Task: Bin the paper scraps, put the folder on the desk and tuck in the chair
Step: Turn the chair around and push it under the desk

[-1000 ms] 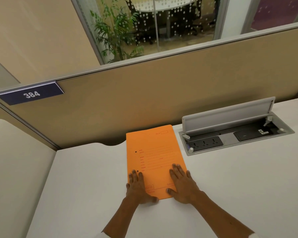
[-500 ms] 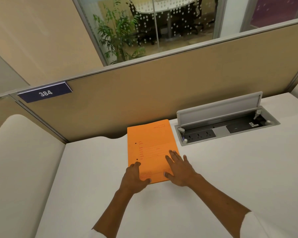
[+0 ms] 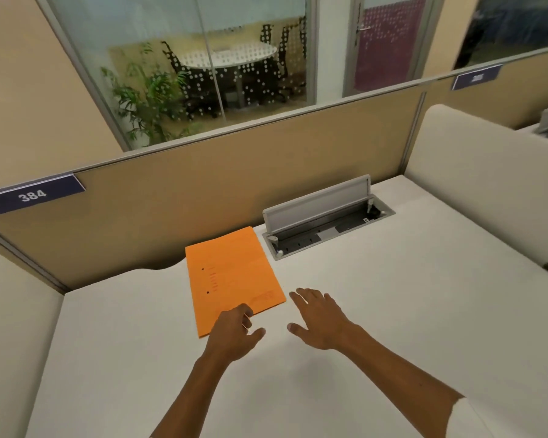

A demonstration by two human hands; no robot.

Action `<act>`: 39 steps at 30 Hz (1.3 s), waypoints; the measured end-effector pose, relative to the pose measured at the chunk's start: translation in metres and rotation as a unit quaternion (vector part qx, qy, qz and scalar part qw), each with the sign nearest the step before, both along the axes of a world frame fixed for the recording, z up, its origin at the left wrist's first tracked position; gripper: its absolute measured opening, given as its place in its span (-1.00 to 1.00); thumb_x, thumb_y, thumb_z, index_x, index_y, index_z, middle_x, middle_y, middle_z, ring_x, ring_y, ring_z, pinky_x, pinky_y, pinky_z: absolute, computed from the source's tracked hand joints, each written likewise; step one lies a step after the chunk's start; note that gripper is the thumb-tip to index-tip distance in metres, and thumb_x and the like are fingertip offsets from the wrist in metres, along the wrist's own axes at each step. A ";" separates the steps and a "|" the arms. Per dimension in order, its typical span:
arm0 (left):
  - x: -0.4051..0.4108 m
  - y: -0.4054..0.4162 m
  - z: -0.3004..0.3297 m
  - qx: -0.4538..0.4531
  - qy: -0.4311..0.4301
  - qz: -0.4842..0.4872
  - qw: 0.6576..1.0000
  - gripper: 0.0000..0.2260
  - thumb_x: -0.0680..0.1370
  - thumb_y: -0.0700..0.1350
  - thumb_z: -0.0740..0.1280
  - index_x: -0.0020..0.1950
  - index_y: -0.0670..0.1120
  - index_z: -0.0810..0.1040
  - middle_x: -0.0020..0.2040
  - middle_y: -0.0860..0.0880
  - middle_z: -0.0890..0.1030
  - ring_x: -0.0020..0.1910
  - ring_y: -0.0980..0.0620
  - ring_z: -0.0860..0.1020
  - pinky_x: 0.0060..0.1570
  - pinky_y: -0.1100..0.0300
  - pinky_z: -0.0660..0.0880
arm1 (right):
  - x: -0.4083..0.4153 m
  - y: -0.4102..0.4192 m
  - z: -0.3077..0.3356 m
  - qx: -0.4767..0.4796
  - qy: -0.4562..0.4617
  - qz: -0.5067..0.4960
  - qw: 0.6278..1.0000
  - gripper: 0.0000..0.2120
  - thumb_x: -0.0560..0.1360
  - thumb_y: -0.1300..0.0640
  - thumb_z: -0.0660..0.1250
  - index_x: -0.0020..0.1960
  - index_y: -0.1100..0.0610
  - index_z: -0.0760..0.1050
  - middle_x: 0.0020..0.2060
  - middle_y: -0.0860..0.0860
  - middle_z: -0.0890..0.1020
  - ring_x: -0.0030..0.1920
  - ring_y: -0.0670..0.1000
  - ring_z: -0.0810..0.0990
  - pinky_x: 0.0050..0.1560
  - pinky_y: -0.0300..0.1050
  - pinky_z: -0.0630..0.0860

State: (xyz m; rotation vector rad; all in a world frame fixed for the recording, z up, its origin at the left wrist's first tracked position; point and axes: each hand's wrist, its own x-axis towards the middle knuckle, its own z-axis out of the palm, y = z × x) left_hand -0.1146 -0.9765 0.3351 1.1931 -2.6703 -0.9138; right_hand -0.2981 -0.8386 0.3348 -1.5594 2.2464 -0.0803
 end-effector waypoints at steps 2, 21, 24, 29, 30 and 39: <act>-0.001 0.017 0.006 -0.007 0.013 -0.029 0.999 -0.60 0.42 0.11 0.52 0.14 -0.07 0.56 -0.15 0.06 0.62 -0.21 0.11 0.61 -0.11 0.08 0.63 | 0.010 0.027 0.009 -0.002 0.008 -0.023 1.000 -0.29 0.63 -0.23 0.10 0.63 0.08 -0.04 0.62 0.07 0.04 0.61 0.14 0.00 0.56 0.20 0.01; -0.056 0.192 0.033 0.018 0.045 -0.312 0.949 -0.65 0.46 0.04 0.51 0.16 -0.05 0.55 -0.11 0.04 0.64 -0.17 0.10 0.65 -0.06 0.09 0.63 | 0.075 0.272 0.071 0.019 0.053 -0.227 0.972 -0.30 0.61 -0.19 0.18 0.61 0.06 0.01 0.61 0.07 0.07 0.59 0.15 0.03 0.56 0.21 -0.02; -0.068 0.223 0.035 0.022 0.063 -0.346 0.936 -0.67 0.46 0.02 0.51 0.14 -0.04 0.55 -0.14 0.07 0.64 -0.18 0.11 0.65 -0.06 0.06 0.63 | 0.068 0.317 0.083 0.034 0.069 -0.267 0.961 -0.29 0.61 -0.20 0.18 0.62 0.06 0.00 0.61 0.07 0.08 0.59 0.16 0.06 0.56 0.21 0.00; -0.066 0.272 0.034 0.028 0.059 -0.406 0.912 -0.67 0.49 0.04 0.48 0.18 -0.03 0.54 -0.10 0.09 0.63 -0.15 0.12 0.65 -0.04 0.08 0.62 | 0.073 0.382 0.083 0.041 0.067 -0.329 0.941 -0.28 0.59 -0.23 0.17 0.62 0.04 0.01 0.61 0.08 0.09 0.58 0.16 0.07 0.55 0.23 0.00; -0.064 0.283 0.034 0.026 0.050 -0.418 0.907 -0.67 0.49 0.04 0.47 0.20 -0.03 0.53 -0.09 0.08 0.63 -0.14 0.13 0.65 -0.04 0.10 0.62 | 0.078 0.394 0.081 0.035 0.069 -0.341 0.937 -0.28 0.59 -0.23 0.18 0.62 0.05 0.04 0.61 0.08 0.10 0.58 0.16 0.08 0.55 0.25 0.01; -0.036 0.408 0.049 0.011 0.000 -0.500 0.866 -0.68 0.59 -0.03 0.37 0.32 -0.05 0.48 0.06 0.00 0.66 -0.03 0.06 0.65 -0.07 0.36 0.50 | 0.136 0.463 0.033 -0.002 0.060 -0.416 0.908 -0.51 0.62 -0.22 0.04 0.31 0.04 0.52 0.55 0.12 0.24 0.61 0.14 -0.09 0.48 0.42 -0.04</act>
